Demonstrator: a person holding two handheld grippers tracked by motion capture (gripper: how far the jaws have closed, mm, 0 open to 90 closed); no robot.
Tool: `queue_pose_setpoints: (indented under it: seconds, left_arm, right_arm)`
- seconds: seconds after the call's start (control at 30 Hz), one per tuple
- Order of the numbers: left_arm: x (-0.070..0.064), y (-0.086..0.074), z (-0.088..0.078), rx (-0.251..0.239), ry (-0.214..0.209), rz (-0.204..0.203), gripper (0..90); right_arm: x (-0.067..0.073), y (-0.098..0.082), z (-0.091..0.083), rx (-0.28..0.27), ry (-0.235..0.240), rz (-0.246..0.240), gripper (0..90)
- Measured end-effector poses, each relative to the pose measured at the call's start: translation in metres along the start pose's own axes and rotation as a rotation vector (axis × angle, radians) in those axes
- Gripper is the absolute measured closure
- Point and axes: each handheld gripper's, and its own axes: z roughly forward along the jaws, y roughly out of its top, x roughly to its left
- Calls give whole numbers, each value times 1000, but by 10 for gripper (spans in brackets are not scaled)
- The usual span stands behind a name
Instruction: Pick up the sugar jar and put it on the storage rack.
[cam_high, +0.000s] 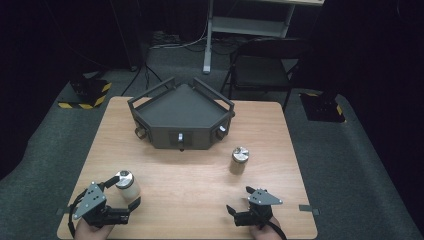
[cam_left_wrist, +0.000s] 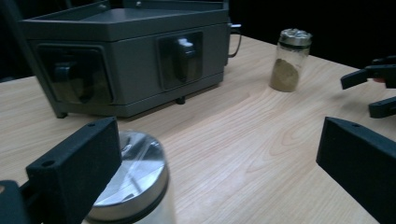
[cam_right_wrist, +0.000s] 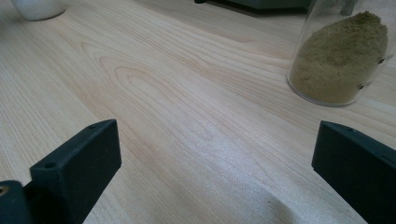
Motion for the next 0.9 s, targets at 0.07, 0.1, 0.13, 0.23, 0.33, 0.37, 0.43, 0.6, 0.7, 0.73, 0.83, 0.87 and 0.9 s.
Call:
queue_pose_setpoints:
  seconds: [0.07, 0.1, 0.13, 0.23, 0.33, 0.37, 0.43, 0.6, 0.7, 0.73, 0.83, 0.87, 0.9]
  left_arm:
    - [1, 0, -1, 1, 6, 1, 2]
    - [2, -2, -2, -1, 13, -5, 2]
    - [3, -2, -3, -1, 17, -8, 2]
    - [6, -5, -3, 2, 36, -17, 2]
    - [8, -8, -3, 2, 52, -29, 3]
    - [8, -9, -2, 1, 55, -31, 4]
    - [9, -11, -2, 1, 54, -34, 4]
    - [12, -15, 3, 16, 76, -48, 5]
    - [15, -18, 7, 25, 86, -66, 7]
    - [16, -19, 8, 22, 84, -70, 7]
    - [16, -19, 11, 31, 89, -64, 9]
    - [17, -20, 12, 30, 86, -69, 10]
    - [19, -20, 12, 28, 78, -75, 10]
  right_arm:
    - [0, 0, 0, 0, 0, 0, 9]
    - [0, 0, 0, 0, -1, 1, 9]
    - [0, 0, 0, 0, -1, 1, 9]
    - [0, 0, 0, 0, -1, 1, 9]
    - [-1, 0, 0, -1, 1, 4, 9]
    - [-1, 0, 0, -1, 1, 6, 9]
    - [-1, 0, 0, 0, 2, 7, 9]
    - [0, 0, 0, -1, 1, 0, 9]
    - [-1, 0, 0, 2, 4, -2, 9]
    - [-1, 0, 0, 2, 4, -1, 9]
    - [-1, 0, 0, 2, 4, 0, 9]
    - [-1, 0, 0, 2, 4, 0, 9]
    - [-1, 0, 0, 2, 4, 0, 9]
